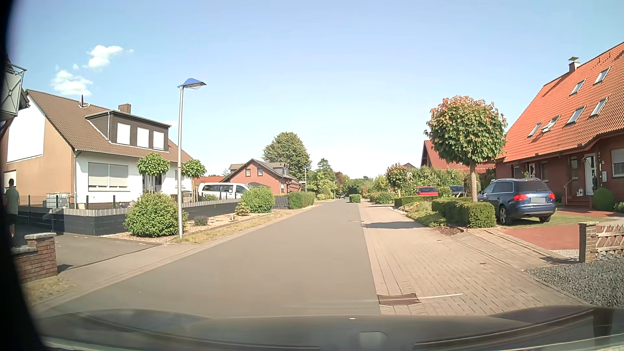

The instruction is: Follow the waypoints while adhering to traffic rules and regulations

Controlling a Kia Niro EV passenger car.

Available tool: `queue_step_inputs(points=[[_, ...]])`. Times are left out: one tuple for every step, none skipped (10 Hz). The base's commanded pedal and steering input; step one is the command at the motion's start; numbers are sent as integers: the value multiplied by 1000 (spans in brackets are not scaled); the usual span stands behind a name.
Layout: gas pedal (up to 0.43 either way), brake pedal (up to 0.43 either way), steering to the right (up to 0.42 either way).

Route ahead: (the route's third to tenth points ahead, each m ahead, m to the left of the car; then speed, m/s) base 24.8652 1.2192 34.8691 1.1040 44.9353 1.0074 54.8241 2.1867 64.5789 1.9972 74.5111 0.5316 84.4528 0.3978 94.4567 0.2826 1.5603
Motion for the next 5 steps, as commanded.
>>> queue_step_inputs(points=[[157,6,-141],[157,6,-136],[157,6,-129],[177,12,-123],[177,6,-119]])
